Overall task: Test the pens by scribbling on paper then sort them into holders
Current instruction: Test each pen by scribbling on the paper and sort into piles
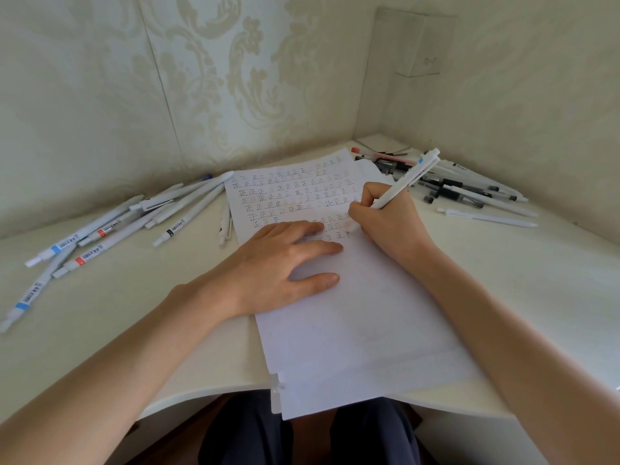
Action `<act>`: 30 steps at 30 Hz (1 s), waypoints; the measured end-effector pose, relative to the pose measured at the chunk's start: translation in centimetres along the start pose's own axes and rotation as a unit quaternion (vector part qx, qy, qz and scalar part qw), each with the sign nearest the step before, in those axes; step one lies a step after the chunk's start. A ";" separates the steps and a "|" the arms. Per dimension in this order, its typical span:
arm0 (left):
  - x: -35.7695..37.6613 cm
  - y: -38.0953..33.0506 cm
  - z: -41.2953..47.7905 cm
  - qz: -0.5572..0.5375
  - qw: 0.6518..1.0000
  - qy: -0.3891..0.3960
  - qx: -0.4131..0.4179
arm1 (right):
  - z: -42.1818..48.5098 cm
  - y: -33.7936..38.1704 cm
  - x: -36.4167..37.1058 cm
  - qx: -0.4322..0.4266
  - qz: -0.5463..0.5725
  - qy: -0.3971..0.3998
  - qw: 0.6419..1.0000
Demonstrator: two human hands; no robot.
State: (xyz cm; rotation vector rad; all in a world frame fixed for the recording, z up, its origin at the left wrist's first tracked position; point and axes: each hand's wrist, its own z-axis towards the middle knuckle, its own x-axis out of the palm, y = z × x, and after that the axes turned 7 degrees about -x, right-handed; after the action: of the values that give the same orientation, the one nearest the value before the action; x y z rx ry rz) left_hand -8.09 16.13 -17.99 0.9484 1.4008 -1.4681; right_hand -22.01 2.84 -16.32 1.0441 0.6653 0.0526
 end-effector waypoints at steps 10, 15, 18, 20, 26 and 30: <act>0.0 0.0 0.0 0.002 1.000 0.006 0.000 | -0.2 0.1 0.1 0.016 -0.002 0.018 1.000; 0.1 0.0 0.0 -0.007 1.000 -0.003 0.000 | -0.1 0.0 -0.1 0.000 -0.016 -0.012 1.000; 0.1 0.2 0.0 0.002 1.000 -0.025 0.013 | -0.4 0.4 -0.5 0.008 0.022 -0.032 0.999; 0.0 0.3 -0.1 0.000 0.998 -0.065 0.014 | -0.5 0.4 -0.6 0.016 0.055 -0.028 0.998; -0.6 1.4 0.5 -0.046 0.976 -0.207 -0.039 | 0.4 0.2 -1.7 -0.013 0.160 -0.061 0.985; -0.8 1.2 0.4 -0.126 0.962 -0.236 -0.061 | 0.3 0.6 -2.0 0.002 0.280 -0.053 0.958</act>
State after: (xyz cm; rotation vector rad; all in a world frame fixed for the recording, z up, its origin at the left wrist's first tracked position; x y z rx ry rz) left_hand -6.68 15.81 -17.59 0.3147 1.2633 -1.6394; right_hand -23.29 2.20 -14.74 1.2040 0.2550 0.4850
